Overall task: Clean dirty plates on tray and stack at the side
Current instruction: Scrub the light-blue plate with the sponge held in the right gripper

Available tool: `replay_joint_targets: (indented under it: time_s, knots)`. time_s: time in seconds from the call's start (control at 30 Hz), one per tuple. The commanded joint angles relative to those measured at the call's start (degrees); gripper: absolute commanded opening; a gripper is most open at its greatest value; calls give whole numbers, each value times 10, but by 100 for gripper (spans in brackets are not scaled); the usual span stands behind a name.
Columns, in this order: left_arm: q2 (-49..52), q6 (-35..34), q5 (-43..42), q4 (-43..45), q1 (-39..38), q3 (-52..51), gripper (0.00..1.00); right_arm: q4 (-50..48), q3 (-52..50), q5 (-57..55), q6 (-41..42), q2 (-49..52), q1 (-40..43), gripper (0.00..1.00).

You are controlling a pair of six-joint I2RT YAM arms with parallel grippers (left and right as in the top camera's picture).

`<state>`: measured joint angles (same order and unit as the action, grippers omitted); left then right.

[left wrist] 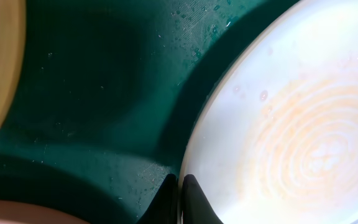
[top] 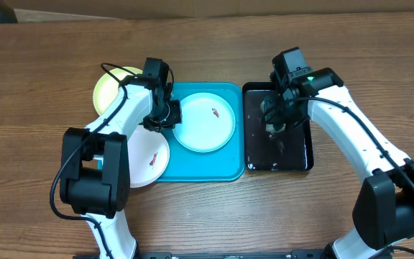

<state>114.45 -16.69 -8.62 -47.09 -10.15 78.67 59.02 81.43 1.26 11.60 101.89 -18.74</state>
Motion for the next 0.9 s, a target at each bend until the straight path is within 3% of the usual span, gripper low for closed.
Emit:
replay_joint_targets:
  time_s: [0.0,0.27,0.57,0.87]
  knots:
    - [9,11,-6,0,-8,-6,4,-3,13,-2,24,-13,-2,4]
    - [9,-3,-6,0,-8,-6,4,22,90,6,15,-16,-24,4]
    - [9,-2,-6,0,-8,-6,4,-77,90,1,15,13,-120,4]
    - [9,-2,-6,-4,-8,-6,4,-171,90,-134,15,94,-189,4]
